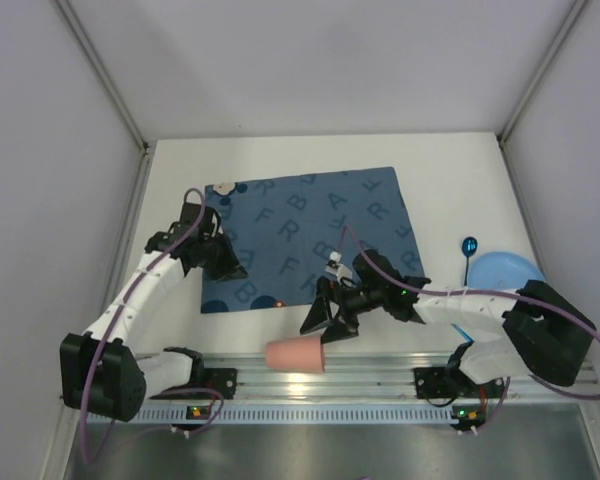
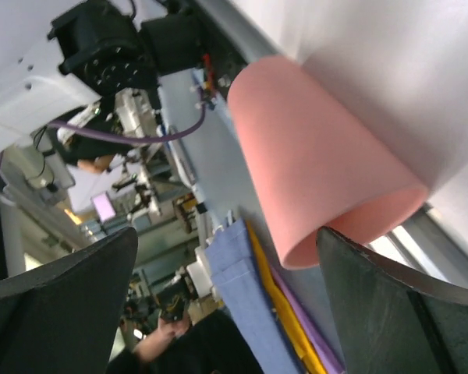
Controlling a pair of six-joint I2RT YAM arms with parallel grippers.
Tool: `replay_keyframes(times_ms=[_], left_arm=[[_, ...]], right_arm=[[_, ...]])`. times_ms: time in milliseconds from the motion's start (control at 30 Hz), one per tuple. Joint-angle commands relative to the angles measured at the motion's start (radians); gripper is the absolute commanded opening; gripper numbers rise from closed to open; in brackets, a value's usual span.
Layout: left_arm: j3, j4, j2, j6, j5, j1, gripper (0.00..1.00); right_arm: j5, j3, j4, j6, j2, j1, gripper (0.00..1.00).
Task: Set the dinner table for one person
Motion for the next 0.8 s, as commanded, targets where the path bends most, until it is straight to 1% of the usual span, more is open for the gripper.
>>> replay_keyframes(times_ms=[0, 33, 100, 267, 300, 333, 367, 400, 433, 467, 500, 567, 600, 633, 667, 700, 767], left_arm=[[0.008, -0.04, -0.041, -0.002, -0.028, 0.001, 0.0], [0.006, -0.043, -0.05, -0.008, -0.03, 0.001, 0.0], [0.003, -0.054, -0.064, -0.014, -0.042, 0.001, 0.0], [-0.02, -0.058, -0.093, -0.024, -0.054, 0.001, 0.0], [-0.023, -0.058, -0.093, -0.027, -0.051, 0.0, 0.0], [-0.031, -0.055, -0.093, -0.03, -0.053, 0.0, 0.0], [-0.032, -0.054, -0.093, -0.03, -0.053, 0.0, 0.0], [-0.034, -0.052, -0.091, -0.031, -0.054, 0.0, 0.0], [-0.032, -0.051, -0.088, -0.031, -0.054, 0.0, 0.0], [-0.031, -0.051, -0.088, -0.031, -0.056, 0.0, 0.0], [-0.028, -0.049, -0.082, -0.028, -0.059, 0.0, 0.0], [-0.018, -0.048, -0.074, -0.022, -0.064, 0.0, 0.0], [-0.015, -0.045, -0.064, -0.016, -0.065, 0.0, 0.0], [-0.011, -0.037, -0.059, -0.013, -0.067, 0.0, 0.0], [-0.009, -0.032, -0.053, -0.008, -0.065, 0.0, 0.0], [-0.002, -0.026, -0.035, -0.007, -0.061, 0.0, 0.0], [0.014, -0.016, -0.013, 0.001, -0.059, 0.0, 0.0]], right_arm=[[-0.012, 0.017, 0.327, 0.17, 0.082, 0.112, 0.97], [-0.024, 0.031, 0.353, 0.193, 0.128, 0.13, 0.96], [-0.053, 0.045, 0.388, 0.2, 0.164, 0.159, 0.95], [-0.075, 0.056, 0.408, 0.194, 0.196, 0.164, 0.96], [-0.077, 0.06, 0.411, 0.191, 0.201, 0.164, 0.95], [-0.077, 0.072, 0.419, 0.191, 0.216, 0.165, 0.91], [-0.077, 0.08, 0.422, 0.191, 0.227, 0.165, 0.86], [-0.072, 0.089, 0.422, 0.19, 0.237, 0.165, 0.69], [-0.063, 0.109, 0.408, 0.179, 0.259, 0.165, 0.57], [-0.06, 0.125, 0.395, 0.168, 0.271, 0.165, 0.38], [-0.046, 0.14, 0.378, 0.139, 0.282, 0.164, 0.3], [-0.034, 0.203, 0.286, 0.095, 0.32, 0.162, 0.18], [-0.021, 0.232, 0.248, 0.04, 0.336, 0.162, 0.09], [-0.014, 0.293, 0.174, 0.015, 0.369, 0.161, 0.03], [-0.008, 0.324, 0.139, -0.006, 0.386, 0.162, 0.0], [-0.003, 0.392, 0.106, -0.052, 0.421, 0.161, 0.0], [0.011, 0.491, -0.067, -0.123, 0.454, 0.155, 0.0]])
